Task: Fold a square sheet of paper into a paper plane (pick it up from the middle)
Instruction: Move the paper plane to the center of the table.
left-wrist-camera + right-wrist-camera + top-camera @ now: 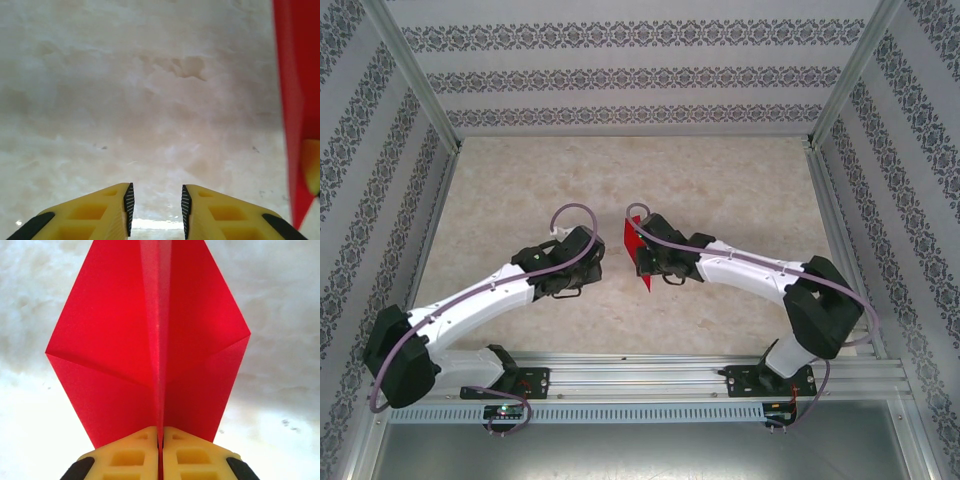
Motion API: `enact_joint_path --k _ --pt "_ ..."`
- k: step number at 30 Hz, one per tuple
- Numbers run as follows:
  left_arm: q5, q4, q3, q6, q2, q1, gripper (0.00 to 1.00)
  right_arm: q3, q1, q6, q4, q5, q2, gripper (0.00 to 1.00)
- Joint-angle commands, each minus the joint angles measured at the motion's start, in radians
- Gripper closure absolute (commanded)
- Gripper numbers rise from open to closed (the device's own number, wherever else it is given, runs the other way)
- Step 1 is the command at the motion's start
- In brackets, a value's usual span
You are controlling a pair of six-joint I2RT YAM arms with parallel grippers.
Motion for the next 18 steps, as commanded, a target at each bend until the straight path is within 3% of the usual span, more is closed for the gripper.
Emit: enact_joint_path --k 1,7,18 --pt "-0.062 0.001 -0.034 -0.049 -0.041 0.023 0.65 0.066 -0.015 -0.035 -0.146 0.105 0.081 0.91" --pt "-0.058 0.004 -0.074 -0.057 -0.087 0.048 0.63 0.147 -0.026 -0.040 -0.171 0.085 0.186 0.91" --pt "-0.030 0.028 -0.105 -0.051 -0.096 0.070 0.62 0.134 -0.036 0.006 -0.137 0.053 0.266 0.84"
